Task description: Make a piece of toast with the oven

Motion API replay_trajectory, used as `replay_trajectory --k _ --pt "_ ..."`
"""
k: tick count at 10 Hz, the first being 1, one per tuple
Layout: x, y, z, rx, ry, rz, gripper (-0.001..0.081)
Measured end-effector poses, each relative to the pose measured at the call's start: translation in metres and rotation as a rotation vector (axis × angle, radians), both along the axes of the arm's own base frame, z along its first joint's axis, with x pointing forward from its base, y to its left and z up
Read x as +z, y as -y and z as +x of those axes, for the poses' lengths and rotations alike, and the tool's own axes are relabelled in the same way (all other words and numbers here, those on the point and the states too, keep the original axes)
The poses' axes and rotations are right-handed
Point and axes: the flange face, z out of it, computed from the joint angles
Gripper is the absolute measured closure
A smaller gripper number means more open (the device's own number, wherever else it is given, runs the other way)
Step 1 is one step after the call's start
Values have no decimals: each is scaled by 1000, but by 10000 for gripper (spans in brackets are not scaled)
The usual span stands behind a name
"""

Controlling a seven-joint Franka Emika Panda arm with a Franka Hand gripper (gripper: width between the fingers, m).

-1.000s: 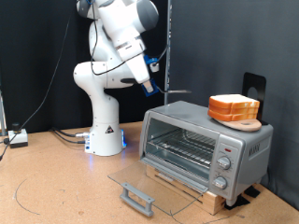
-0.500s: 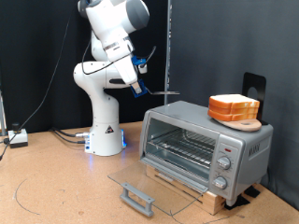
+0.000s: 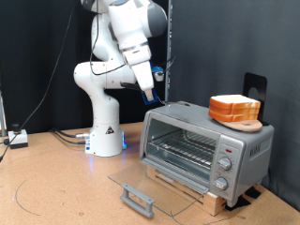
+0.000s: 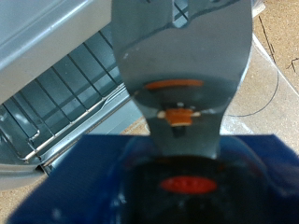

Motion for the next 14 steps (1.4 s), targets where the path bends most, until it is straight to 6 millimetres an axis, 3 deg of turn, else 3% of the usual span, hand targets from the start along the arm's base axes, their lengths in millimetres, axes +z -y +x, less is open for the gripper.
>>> replay_trajectory --k 3,6,14 --pt "0 -1 0 6 12 1 411" --pt "8 -13 6 24 28 16 411" --pt "3 -43 27 45 -14 24 411"
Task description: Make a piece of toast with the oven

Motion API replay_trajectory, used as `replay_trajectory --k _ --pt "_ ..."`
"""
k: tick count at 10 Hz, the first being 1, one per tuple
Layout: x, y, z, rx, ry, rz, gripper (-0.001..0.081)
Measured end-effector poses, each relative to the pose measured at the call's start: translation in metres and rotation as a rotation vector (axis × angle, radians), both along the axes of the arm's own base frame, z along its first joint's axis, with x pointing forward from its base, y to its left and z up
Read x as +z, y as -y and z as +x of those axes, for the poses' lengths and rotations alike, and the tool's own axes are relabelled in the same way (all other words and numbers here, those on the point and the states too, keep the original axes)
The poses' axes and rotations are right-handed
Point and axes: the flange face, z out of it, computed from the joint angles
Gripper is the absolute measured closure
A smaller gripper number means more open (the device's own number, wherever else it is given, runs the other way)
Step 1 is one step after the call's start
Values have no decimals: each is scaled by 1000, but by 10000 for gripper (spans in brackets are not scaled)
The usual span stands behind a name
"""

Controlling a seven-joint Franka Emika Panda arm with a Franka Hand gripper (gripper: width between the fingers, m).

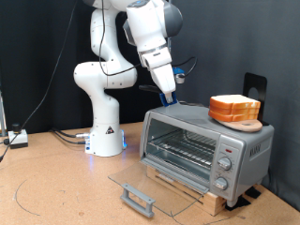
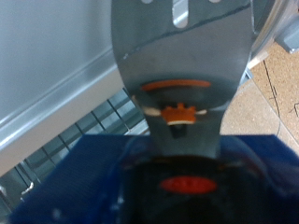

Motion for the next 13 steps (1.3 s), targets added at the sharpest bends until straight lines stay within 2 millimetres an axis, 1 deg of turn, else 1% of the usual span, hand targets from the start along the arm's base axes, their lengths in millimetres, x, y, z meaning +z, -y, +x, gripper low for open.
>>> replay_trajectory --k 4,11,13 --pt "-2 -14 6 -3 -18 2 411" --pt "4 -22 10 -4 -7 24 411" --pt "3 -26 10 4 -10 21 411"
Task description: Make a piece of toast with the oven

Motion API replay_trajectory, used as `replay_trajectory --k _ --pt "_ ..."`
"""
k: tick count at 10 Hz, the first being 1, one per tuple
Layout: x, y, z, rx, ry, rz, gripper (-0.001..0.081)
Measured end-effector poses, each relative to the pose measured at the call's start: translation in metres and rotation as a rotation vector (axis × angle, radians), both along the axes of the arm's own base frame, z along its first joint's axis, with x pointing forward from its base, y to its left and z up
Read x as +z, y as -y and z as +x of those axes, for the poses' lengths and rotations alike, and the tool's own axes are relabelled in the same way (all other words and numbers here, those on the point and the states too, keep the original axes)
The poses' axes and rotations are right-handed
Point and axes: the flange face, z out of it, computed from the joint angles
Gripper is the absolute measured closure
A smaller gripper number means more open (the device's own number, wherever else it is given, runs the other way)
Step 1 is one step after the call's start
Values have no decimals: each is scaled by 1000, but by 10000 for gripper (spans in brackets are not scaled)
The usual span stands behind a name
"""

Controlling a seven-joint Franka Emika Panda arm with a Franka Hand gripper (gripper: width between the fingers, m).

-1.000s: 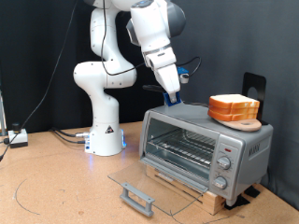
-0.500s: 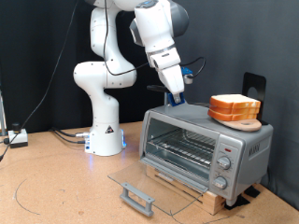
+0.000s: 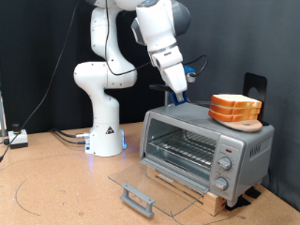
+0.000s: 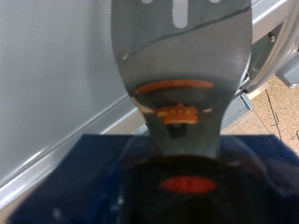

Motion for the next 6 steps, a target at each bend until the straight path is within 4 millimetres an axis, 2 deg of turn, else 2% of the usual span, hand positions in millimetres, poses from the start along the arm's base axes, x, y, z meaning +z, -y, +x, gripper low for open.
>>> replay_trajectory --k 6 --pt "-7 -31 -4 35 -9 11 411"
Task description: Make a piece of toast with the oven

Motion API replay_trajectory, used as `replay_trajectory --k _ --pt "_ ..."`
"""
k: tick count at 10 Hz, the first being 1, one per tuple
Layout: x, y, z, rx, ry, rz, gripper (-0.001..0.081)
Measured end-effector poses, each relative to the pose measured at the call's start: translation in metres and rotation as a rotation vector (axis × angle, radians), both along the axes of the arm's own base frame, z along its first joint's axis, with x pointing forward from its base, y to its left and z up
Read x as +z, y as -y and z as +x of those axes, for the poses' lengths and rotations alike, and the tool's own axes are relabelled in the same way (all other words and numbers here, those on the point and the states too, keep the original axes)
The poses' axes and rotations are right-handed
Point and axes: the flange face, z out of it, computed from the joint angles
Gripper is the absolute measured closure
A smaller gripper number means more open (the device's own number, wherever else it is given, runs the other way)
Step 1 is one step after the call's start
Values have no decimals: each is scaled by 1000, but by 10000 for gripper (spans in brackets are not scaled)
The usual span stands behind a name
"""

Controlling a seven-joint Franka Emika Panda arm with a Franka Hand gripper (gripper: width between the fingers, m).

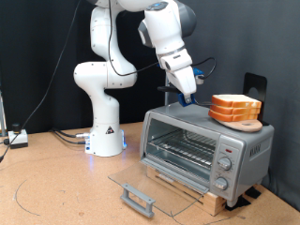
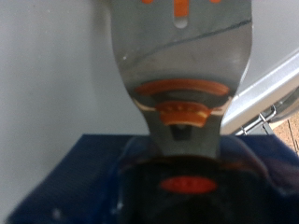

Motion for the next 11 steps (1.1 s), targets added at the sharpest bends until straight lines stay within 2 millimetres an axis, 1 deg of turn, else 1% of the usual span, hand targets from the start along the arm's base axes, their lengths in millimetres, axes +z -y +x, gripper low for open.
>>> replay_trajectory --k 6,9,11 --pt "-6 -24 2 -21 19 3 411" --pt "-8 -26 4 -36 6 25 411" --pt "-6 -23 6 -65 6 81 411"
